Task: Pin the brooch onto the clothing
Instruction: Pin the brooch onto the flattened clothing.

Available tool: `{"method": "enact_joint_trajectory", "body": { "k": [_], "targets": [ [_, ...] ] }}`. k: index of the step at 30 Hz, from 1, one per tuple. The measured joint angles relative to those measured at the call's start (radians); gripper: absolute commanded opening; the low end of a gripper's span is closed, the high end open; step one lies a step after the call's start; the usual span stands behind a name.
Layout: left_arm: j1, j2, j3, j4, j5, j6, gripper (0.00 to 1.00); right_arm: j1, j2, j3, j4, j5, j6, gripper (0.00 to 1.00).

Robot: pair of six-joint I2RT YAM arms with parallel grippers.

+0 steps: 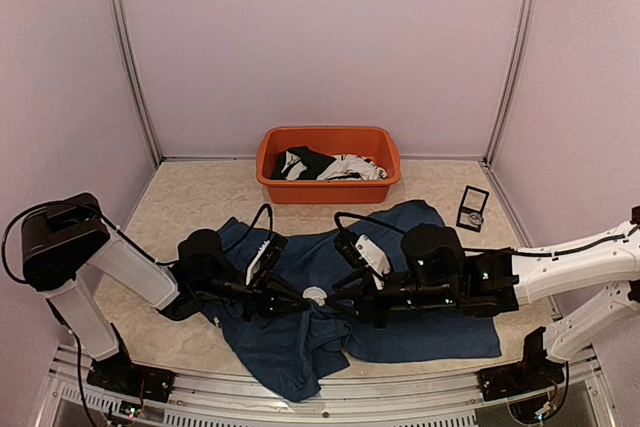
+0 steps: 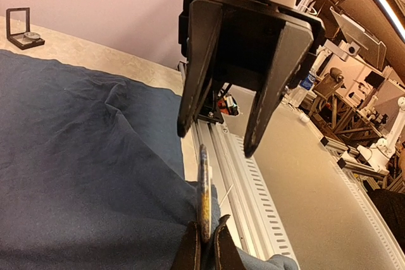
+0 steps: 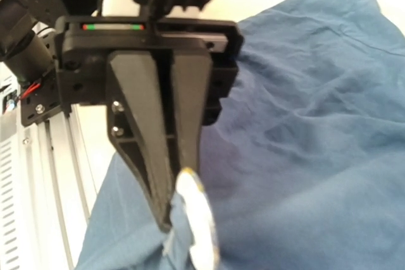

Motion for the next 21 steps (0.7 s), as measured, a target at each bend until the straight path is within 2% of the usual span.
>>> {"method": "enact_joint_trajectory", "body": {
  "k": [5, 10, 21],
  "targets": [
    [0.008, 0.029, -0.006, 0.049, 0.013, -0.023, 0.0, 0.0, 0.068, 0.0, 0.044, -0.029, 0.001, 0.21],
    [0.01, 0.034, -0.007, 0.075, 0.026, -0.029, 0.0, 0.0, 0.116, 0.01, 0.062, -0.06, 0.006, 0.16],
    [0.013, 0.035, -0.017, 0.111, 0.042, -0.043, 0.0, -0.002, 0.12, 0.01, 0.096, -0.086, 0.039, 0.04]
  ]
}}
